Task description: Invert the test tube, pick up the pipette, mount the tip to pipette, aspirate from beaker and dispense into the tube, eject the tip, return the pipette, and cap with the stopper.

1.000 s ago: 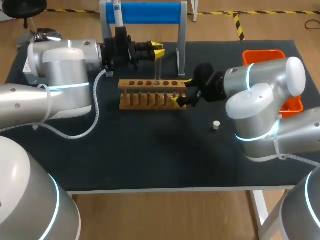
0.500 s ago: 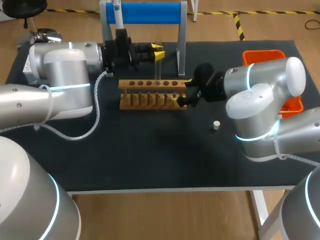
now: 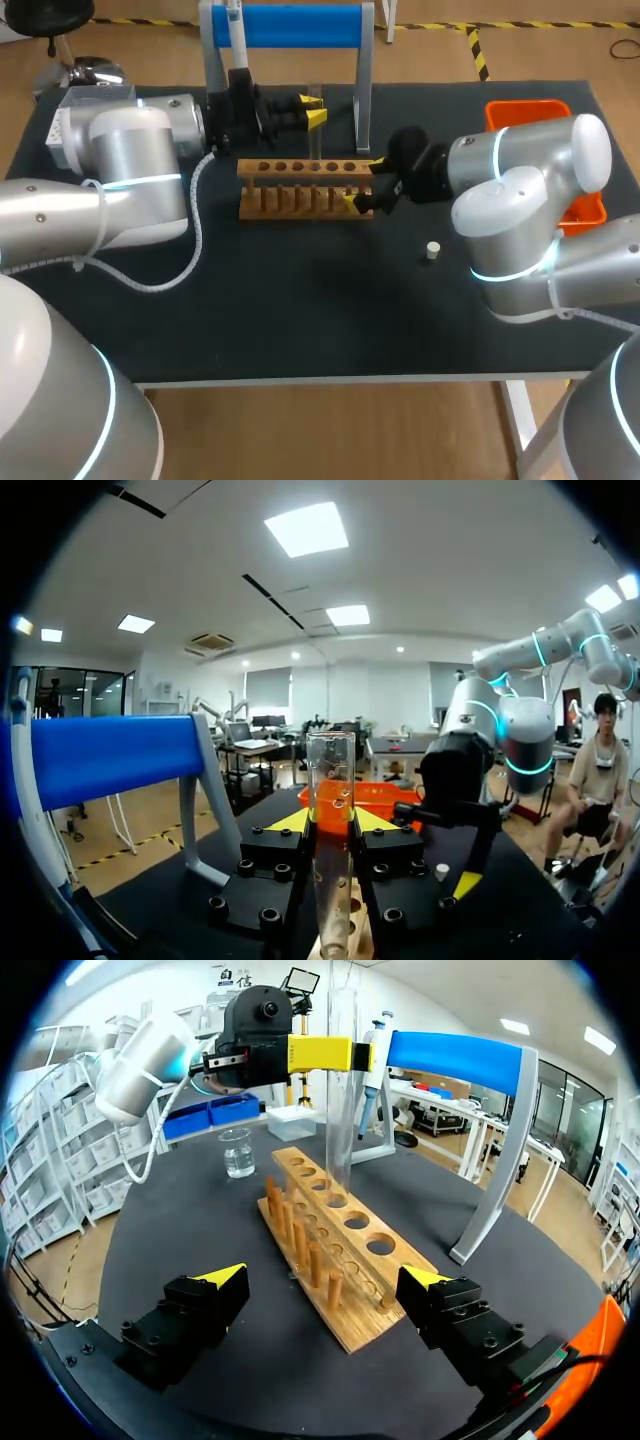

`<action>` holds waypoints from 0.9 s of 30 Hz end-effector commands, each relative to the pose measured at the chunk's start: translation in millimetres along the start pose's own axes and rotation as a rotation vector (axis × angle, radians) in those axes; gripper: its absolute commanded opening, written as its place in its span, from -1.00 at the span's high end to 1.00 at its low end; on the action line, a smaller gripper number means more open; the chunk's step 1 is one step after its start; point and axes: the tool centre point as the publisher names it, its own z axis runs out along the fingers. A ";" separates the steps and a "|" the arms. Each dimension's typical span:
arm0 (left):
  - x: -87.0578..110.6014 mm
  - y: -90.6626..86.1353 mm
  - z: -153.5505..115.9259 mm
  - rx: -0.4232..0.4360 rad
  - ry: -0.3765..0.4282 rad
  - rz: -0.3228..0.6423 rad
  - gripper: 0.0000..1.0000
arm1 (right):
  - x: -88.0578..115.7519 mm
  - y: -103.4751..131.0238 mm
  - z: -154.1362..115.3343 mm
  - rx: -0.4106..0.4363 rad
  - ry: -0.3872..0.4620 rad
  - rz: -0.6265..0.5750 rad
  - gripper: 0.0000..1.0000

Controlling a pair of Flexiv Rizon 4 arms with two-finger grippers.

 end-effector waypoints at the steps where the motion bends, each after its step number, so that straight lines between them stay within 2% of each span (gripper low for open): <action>1: 0.8 3.3 2.4 0.002 -0.002 -0.001 1.00 | 0.0 0.1 -0.1 0.001 0.000 0.000 -1.00; 27: -1.1 21.4 1.6 -0.029 -0.006 -0.026 1.00 | 0.0 0.1 -0.1 0.001 0.000 0.000 -1.00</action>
